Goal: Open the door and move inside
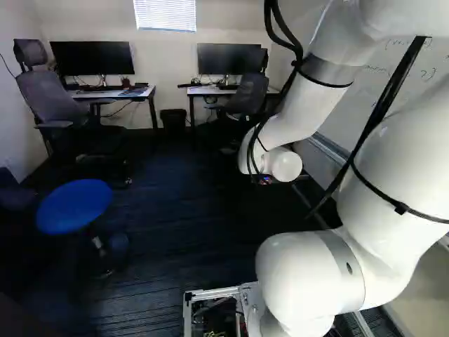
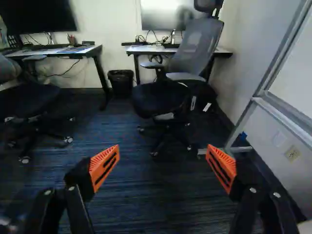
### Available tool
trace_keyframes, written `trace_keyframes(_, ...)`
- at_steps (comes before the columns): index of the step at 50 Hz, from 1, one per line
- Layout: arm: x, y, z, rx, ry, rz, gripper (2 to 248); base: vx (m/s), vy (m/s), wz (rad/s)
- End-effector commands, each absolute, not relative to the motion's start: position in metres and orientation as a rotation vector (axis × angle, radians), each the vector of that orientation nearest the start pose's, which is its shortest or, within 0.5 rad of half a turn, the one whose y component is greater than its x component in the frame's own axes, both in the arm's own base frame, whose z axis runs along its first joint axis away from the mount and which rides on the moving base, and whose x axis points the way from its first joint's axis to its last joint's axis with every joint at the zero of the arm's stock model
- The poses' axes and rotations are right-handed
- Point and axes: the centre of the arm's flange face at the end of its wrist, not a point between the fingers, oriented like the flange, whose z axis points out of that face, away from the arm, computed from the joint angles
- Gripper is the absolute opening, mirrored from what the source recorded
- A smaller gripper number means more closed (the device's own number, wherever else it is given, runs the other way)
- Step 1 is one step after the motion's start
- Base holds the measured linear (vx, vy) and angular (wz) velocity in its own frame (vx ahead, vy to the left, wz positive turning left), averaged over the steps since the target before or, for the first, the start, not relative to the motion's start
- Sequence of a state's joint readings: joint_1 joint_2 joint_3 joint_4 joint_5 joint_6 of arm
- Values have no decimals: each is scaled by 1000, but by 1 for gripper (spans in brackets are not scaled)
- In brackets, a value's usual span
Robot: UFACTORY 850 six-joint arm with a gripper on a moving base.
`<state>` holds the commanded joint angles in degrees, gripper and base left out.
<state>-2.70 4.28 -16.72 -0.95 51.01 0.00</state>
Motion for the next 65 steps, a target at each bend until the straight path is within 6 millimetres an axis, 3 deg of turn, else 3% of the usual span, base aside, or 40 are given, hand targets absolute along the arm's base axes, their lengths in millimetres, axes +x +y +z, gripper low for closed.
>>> trace_keyframes(35, 343, -14, 381, -2560, 32, -1858, 247, 0, 0, 0)
trace_keyframes(65, 303, -5, 374, -2559, 15, -1839, 247, 0, 0, 0)
